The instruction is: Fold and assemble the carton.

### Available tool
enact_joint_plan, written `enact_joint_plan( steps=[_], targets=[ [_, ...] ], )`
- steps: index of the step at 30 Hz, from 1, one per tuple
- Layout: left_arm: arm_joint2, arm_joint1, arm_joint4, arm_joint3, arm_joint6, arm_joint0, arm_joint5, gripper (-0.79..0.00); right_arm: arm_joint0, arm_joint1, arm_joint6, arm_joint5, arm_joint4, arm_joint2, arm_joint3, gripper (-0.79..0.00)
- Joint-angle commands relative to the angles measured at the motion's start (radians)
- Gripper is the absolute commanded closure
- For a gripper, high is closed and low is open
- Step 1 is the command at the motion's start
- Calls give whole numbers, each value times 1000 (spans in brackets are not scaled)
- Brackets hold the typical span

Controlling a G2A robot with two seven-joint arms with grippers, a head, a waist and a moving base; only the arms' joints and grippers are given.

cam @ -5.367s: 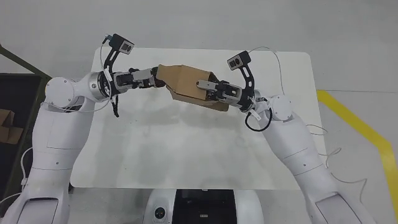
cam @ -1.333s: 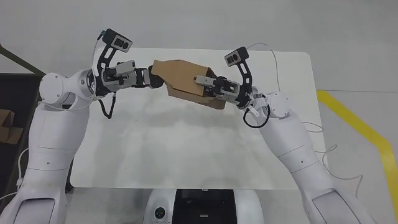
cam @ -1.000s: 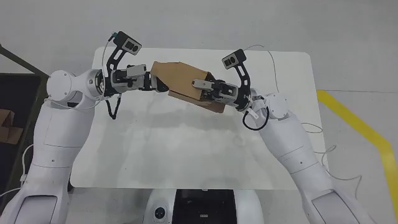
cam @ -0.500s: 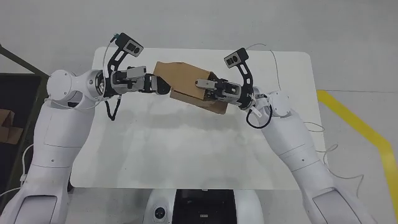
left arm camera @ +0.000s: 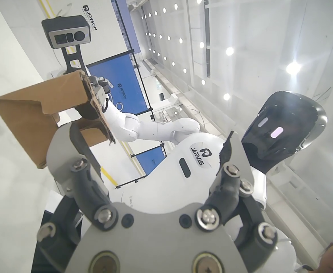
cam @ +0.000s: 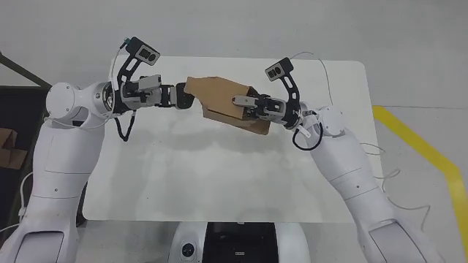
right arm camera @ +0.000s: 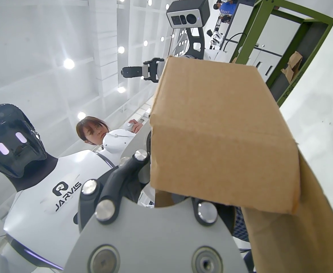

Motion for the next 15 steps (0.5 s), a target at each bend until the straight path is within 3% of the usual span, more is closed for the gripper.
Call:
enact_joint_plan(
  steps=[1, 15],
  targets=[
    [-10, 2, 1, 1, -3, 5, 6, -785, 6, 2, 18, 6, -2, 2, 6, 0],
    [53, 5, 34, 16, -55, -36, 104, -785, 32, 5, 96, 20, -13, -7, 15, 0]
  ],
)
